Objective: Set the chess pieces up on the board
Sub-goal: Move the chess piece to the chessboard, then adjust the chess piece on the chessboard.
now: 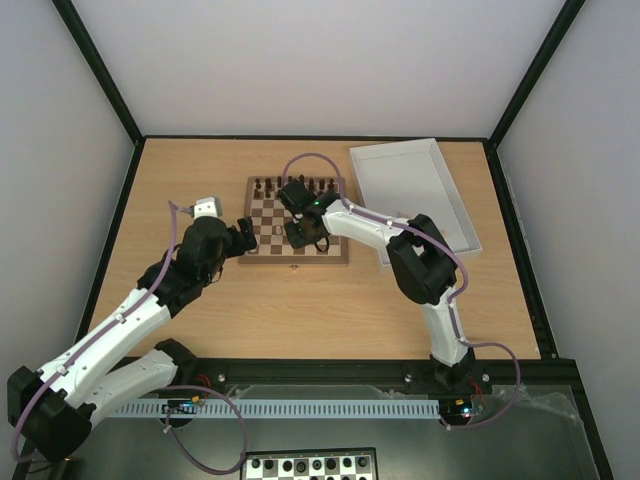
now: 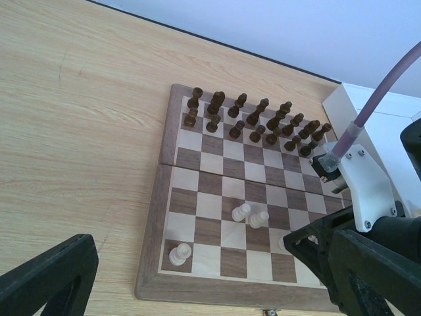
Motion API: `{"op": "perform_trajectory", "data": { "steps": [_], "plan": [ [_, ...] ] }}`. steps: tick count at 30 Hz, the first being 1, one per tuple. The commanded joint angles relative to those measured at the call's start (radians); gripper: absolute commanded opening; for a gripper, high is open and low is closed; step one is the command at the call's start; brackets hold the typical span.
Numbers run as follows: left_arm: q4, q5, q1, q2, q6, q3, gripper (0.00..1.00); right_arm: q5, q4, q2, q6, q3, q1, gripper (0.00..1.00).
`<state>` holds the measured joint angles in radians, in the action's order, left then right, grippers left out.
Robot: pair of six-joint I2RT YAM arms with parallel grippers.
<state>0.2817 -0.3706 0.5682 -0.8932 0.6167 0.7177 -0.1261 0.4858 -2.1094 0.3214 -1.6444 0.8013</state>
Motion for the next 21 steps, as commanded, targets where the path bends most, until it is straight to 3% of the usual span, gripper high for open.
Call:
{"op": "perform_trajectory", "data": {
  "steps": [1,5,8,12,21],
  "plan": [
    [0.008,-0.009,-0.005,0.004,-0.006,-0.003,1.0,0.013,0.025,-0.004,0.004,-0.018,0.009,0.09],
    [0.005,-0.01,-0.005,0.003,-0.005,-0.004,0.99,0.014,0.024,-0.01,0.002,-0.027,0.01,0.1],
    [0.009,-0.013,-0.004,0.003,-0.005,-0.002,0.99,0.0,0.037,-0.013,0.001,-0.043,0.01,0.24],
    [0.01,-0.014,-0.004,0.01,-0.004,-0.004,1.0,0.001,0.038,0.009,0.0,-0.055,0.009,0.33],
    [0.012,-0.012,-0.005,0.02,-0.002,0.001,0.99,0.005,0.088,-0.058,-0.018,-0.195,0.01,0.33]
  ]
}}
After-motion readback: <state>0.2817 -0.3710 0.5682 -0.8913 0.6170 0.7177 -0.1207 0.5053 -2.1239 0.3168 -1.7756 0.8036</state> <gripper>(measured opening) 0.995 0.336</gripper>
